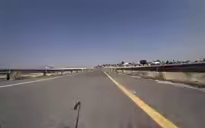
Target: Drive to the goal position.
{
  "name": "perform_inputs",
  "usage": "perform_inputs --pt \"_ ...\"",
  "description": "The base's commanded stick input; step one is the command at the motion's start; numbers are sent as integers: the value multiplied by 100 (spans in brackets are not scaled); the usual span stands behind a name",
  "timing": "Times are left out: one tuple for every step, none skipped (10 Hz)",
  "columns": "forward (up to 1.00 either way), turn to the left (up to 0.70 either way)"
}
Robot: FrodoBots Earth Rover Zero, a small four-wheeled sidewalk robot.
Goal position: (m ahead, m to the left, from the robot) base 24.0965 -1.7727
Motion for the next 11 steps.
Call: perform_inputs --pt "100 0" --pt "100 0" --pt "100 0" --pt "100 0" --pt "100 0" --pt "100 0" --pt "100 0" --pt "100 0" --pt "100 6" --pt "100 27" --pt "100 35"
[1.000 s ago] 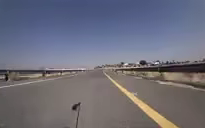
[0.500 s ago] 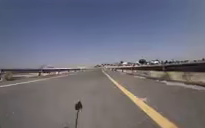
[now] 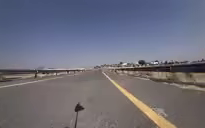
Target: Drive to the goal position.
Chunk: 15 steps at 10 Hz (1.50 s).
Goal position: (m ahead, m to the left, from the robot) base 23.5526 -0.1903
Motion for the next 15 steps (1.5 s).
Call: perform_inputs --pt "100 18" --pt "100 2" --pt "100 0" --pt "100 0" --pt "100 0" --pt "100 0" --pt "100 0" --pt "100 0" --pt "100 0" --pt "100 0" --pt "100 0" --pt "100 0" --pt "100 0" --pt "100 0" --pt "100 0"
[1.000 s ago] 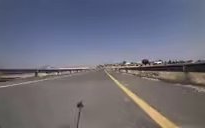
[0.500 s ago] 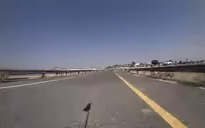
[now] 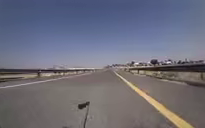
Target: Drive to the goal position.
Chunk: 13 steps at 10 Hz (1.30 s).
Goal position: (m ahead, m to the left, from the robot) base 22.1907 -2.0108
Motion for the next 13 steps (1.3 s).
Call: perform_inputs --pt "100 0" --pt "100 0" --pt "100 0" --pt "100 0" --pt "100 0" --pt "100 0" --pt "100 0" --pt "100 0" --pt "100 0" --pt "100 0" --pt "100 0" --pt "100 0" --pt "100 0"
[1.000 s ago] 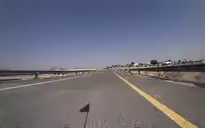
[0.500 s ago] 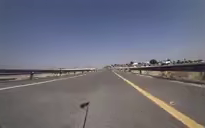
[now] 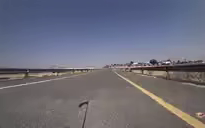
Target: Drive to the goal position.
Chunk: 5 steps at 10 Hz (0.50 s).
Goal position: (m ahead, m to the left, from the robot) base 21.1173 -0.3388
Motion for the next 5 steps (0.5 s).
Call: perform_inputs --pt "100 0" --pt "100 0" --pt "100 0" --pt "100 0" --pt "100 0"
